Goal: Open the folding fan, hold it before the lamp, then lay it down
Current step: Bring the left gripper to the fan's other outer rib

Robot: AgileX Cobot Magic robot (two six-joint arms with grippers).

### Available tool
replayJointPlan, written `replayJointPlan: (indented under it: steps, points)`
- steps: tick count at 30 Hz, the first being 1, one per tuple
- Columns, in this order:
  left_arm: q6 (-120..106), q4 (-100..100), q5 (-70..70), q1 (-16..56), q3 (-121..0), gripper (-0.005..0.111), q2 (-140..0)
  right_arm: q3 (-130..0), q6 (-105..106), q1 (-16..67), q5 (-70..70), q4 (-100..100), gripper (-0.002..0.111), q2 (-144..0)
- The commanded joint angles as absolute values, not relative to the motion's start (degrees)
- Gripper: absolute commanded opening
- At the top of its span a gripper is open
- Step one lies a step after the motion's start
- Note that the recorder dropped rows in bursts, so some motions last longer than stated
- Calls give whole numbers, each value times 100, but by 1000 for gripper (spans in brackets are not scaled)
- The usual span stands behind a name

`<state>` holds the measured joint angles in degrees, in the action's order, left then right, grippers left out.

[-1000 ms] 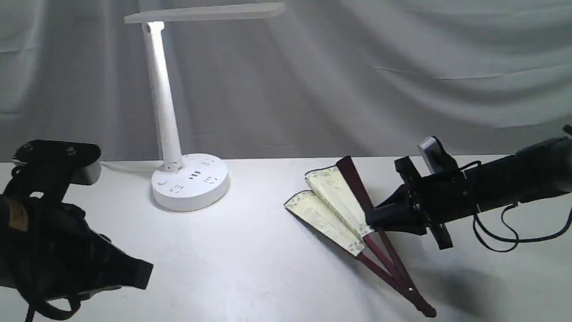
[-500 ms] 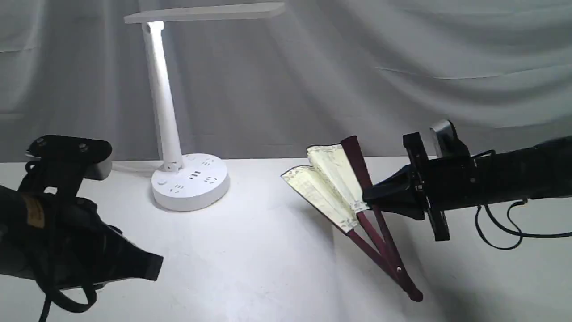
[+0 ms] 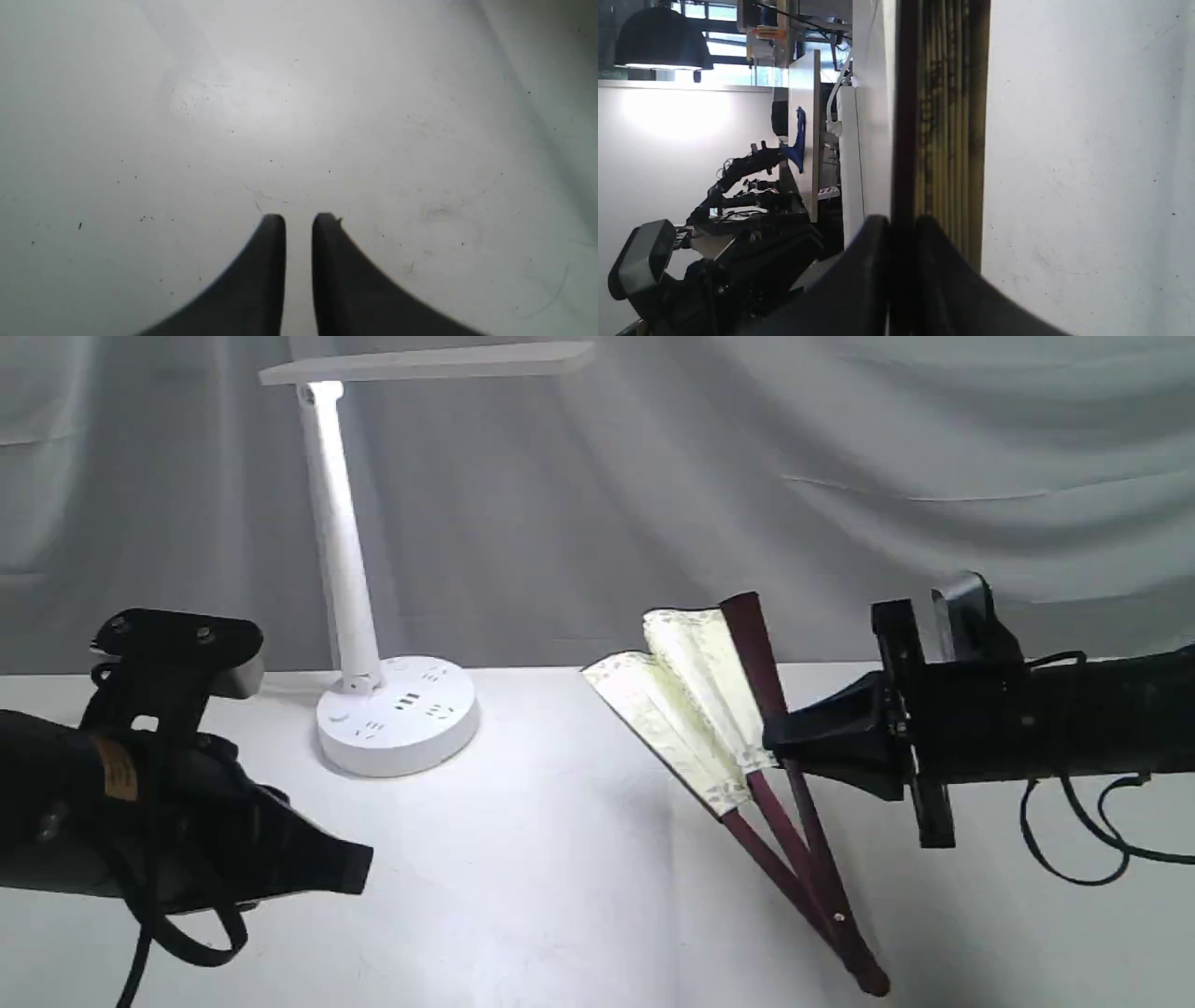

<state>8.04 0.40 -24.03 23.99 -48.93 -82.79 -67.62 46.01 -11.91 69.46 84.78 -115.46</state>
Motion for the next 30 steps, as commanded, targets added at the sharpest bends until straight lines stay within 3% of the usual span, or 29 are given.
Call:
replayJointPlan:
  steps: [1, 19, 25, 27, 30]
  points:
    - [720, 59, -2095, 2427, -4929, 10, -8280, -6522, 4791, -1199, 6996, 8673, 0, -11355]
    - [901, 59, 2717, 2427, -3386, 10, -8280, -5844, 5223, -1199, 6996, 8778, 0, -11279]
    - [1356, 59, 3368, 2427, -3134, 10, -8678, -5844, 5343, -1199, 6996, 8798, 0, -11279]
    - [1897, 59, 3487, 2427, -3134, 13, -8922, -5844, 5416, -1199, 6996, 8798, 0, -11279]
    - [2816, 59, 3678, 2427, -3134, 27, -9333, -5844, 5416, -1199, 6996, 8798, 0, -11279]
